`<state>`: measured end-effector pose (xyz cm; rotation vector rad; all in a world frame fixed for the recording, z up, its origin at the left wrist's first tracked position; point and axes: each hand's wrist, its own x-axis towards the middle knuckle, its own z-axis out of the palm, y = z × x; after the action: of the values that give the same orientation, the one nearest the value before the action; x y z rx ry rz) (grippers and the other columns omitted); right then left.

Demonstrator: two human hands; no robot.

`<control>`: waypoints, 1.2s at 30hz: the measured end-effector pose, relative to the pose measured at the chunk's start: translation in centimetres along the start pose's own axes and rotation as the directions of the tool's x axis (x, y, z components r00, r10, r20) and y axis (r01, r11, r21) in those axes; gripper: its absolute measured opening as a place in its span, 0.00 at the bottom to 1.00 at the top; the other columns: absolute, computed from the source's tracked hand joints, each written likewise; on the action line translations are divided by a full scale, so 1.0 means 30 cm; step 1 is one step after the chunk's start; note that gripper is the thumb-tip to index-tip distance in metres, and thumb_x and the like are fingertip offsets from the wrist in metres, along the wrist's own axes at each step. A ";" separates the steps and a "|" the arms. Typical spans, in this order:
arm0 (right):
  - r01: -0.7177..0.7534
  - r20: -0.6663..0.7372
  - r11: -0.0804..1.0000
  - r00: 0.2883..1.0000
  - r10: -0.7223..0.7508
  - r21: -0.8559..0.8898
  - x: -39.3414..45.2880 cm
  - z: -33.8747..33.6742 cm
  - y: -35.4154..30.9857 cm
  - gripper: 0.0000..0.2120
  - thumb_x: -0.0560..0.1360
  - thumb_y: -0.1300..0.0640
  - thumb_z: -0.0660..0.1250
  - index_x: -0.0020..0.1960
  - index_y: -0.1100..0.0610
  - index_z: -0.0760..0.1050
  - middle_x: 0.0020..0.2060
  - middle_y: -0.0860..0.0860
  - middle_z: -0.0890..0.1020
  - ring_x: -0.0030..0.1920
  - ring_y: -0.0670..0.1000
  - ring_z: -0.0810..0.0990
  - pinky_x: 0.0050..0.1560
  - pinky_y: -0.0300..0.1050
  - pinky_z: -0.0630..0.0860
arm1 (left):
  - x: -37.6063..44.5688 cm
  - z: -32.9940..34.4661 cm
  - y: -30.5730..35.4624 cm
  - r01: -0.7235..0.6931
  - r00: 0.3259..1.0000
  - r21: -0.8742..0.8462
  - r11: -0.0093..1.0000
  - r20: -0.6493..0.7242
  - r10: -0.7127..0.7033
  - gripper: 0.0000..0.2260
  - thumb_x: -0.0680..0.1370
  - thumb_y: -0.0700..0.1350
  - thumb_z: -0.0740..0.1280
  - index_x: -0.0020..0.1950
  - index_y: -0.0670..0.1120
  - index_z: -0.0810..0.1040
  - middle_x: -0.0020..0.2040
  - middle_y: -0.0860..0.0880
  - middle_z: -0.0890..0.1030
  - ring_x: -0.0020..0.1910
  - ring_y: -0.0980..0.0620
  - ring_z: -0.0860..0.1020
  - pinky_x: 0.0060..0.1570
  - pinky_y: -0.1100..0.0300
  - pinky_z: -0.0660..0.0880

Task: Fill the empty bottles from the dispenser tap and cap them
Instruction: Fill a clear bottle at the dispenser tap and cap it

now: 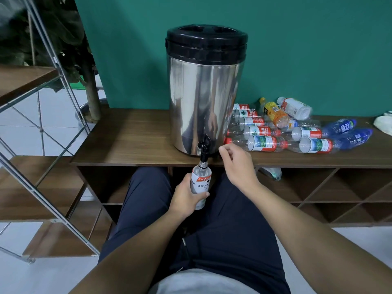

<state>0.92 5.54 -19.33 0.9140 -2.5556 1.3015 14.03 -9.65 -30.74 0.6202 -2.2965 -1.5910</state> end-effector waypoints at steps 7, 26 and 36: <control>-0.001 0.112 0.926 0.993 0.046 -0.377 0.032 0.017 0.085 0.17 0.86 0.50 0.71 0.71 0.59 0.82 0.63 0.56 0.80 0.57 0.58 0.83 0.57 0.51 0.80 | -0.002 -0.004 -0.004 0.027 1.000 0.015 1.000 0.015 -0.027 0.28 0.73 0.47 0.85 0.68 0.56 0.77 0.57 0.58 0.86 0.57 0.62 0.85 0.63 0.52 0.84; -0.118 0.065 0.944 0.987 0.144 -0.307 0.053 0.064 0.103 0.10 0.85 0.51 0.73 0.55 0.59 0.83 0.48 0.53 0.79 0.48 0.57 0.81 0.46 0.50 0.73 | -0.007 -0.007 -0.010 0.016 0.999 0.051 0.999 0.050 -0.019 0.26 0.72 0.48 0.86 0.63 0.57 0.78 0.56 0.58 0.86 0.55 0.62 0.85 0.61 0.55 0.83; 0.087 0.294 0.994 0.954 -0.065 -0.063 -0.073 -0.007 -0.007 0.04 0.84 0.52 0.74 0.56 0.51 0.86 0.46 0.48 0.78 0.39 0.44 0.74 0.45 0.37 0.73 | -0.049 -0.011 0.023 -0.016 0.995 0.069 0.997 0.103 0.009 0.27 0.72 0.47 0.86 0.66 0.56 0.78 0.56 0.58 0.86 0.56 0.64 0.83 0.60 0.61 0.80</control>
<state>2.76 6.61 -19.87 1.2597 -2.7289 1.1129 15.33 -8.97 -29.96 0.5506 -2.4348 -1.5776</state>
